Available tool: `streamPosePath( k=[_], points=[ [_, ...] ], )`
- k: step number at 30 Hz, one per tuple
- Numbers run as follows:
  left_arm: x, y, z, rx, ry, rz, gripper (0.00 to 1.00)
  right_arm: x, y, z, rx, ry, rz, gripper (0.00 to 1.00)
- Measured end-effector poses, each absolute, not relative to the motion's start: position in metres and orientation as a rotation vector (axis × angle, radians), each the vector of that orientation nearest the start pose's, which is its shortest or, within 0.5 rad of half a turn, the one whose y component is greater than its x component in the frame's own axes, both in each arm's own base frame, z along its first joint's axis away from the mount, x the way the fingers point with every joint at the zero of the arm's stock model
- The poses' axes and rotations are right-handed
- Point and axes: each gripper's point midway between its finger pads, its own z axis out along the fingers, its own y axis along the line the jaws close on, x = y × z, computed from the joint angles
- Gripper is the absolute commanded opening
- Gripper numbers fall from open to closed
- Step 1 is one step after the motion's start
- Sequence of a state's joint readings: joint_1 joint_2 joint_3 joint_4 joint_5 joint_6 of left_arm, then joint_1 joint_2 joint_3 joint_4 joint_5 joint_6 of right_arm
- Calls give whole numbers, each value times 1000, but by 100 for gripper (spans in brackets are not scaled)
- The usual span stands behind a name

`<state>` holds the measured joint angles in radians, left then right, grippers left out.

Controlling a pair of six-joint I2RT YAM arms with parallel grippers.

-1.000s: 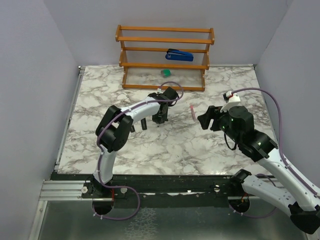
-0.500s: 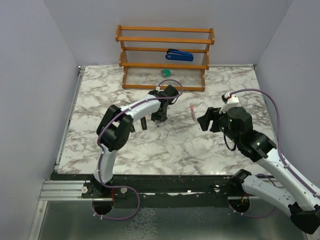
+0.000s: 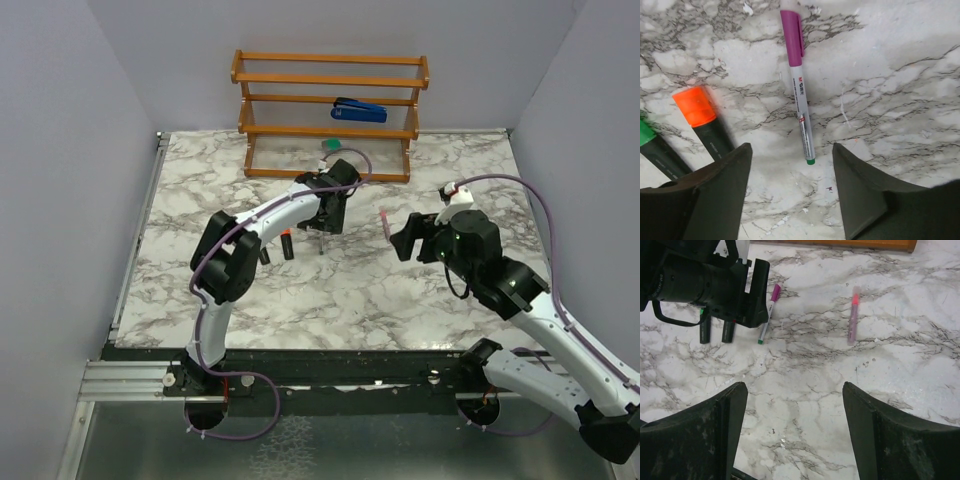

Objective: Insert the pens into the pen caps

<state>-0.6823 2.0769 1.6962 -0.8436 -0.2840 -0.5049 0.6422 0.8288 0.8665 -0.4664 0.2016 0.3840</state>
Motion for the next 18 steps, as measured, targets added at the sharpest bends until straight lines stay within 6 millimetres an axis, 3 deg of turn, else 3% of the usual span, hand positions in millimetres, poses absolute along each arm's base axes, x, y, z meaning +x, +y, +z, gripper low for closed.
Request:
streamPosePath(
  k=[2,3,6,10,13,16,18],
  points=[
    [371,-262,78,204,2654,30,95,249,161,244,-126,2007,461,85],
    [373,-263,84,202,2638,16,98,251,162,248,-124,2000,463,86],
    [380,-266,125,235,2534,-52,99,256,165,263,-118,1978,470,87],
    [381,-259,199,239,2331,-155,99,264,169,282,-107,1954,473,88],
    [373,-241,240,223,2194,-209,99,267,167,290,-94,1948,456,88],
    [363,-207,254,186,2114,-228,99,269,161,293,-80,1942,418,90],
    [361,-174,257,130,2073,-233,99,270,156,291,-67,1944,385,90]
  ],
)
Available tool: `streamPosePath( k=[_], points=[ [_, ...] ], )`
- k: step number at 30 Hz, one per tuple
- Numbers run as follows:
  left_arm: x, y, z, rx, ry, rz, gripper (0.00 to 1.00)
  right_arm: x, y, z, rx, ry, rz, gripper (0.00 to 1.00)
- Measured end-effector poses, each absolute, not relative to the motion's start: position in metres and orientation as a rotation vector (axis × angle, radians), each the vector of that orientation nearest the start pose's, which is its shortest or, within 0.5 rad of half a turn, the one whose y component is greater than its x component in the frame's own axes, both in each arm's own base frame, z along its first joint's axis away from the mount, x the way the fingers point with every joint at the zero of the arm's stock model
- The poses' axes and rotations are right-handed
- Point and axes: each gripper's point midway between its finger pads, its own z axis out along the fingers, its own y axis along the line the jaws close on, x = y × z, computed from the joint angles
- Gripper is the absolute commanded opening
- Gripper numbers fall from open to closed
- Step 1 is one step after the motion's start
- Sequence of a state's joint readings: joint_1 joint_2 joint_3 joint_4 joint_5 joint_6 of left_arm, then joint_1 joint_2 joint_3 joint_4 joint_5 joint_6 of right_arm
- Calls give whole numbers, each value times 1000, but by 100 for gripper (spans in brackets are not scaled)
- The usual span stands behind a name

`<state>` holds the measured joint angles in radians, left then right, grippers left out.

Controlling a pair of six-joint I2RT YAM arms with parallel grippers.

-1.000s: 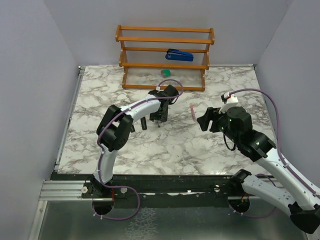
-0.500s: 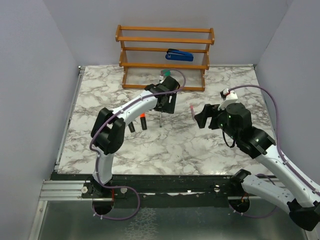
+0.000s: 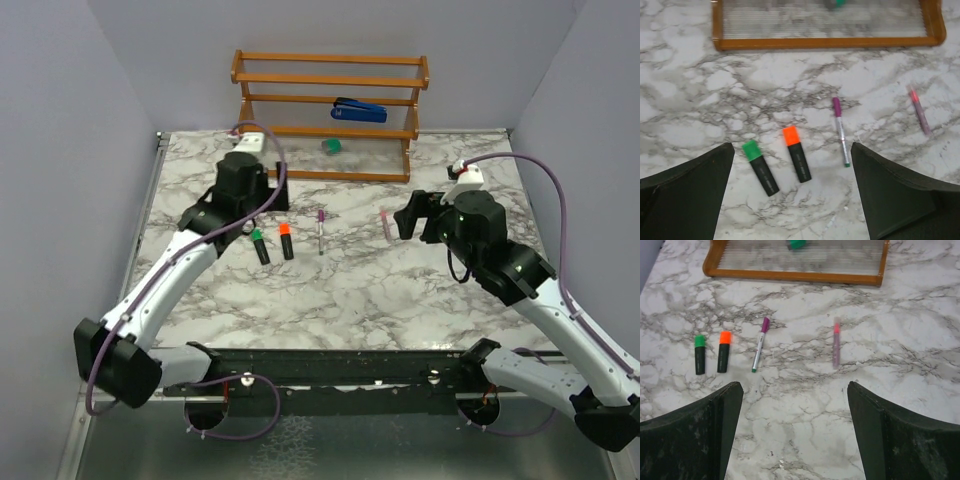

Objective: Insert the pens into the pen caps

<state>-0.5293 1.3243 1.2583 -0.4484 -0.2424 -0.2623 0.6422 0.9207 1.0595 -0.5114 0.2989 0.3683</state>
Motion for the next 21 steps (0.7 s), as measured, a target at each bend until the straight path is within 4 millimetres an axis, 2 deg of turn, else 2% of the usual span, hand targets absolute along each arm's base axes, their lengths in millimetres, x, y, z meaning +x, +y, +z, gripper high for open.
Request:
streamPosePath(
  k=[3,5,11,21],
  points=[
    [353,-121,258,38,2026,-195,99,274,148,287,-43,1951,330,90],
    [343,-100,267,17,1976,-180,99,277,145,285,-31,1956,302,90],
    [324,-91,300,54,1843,-207,99,284,143,275,-17,1977,251,90],
    [319,-90,280,73,1878,-203,99,288,142,271,-8,1989,223,92]
  ],
)
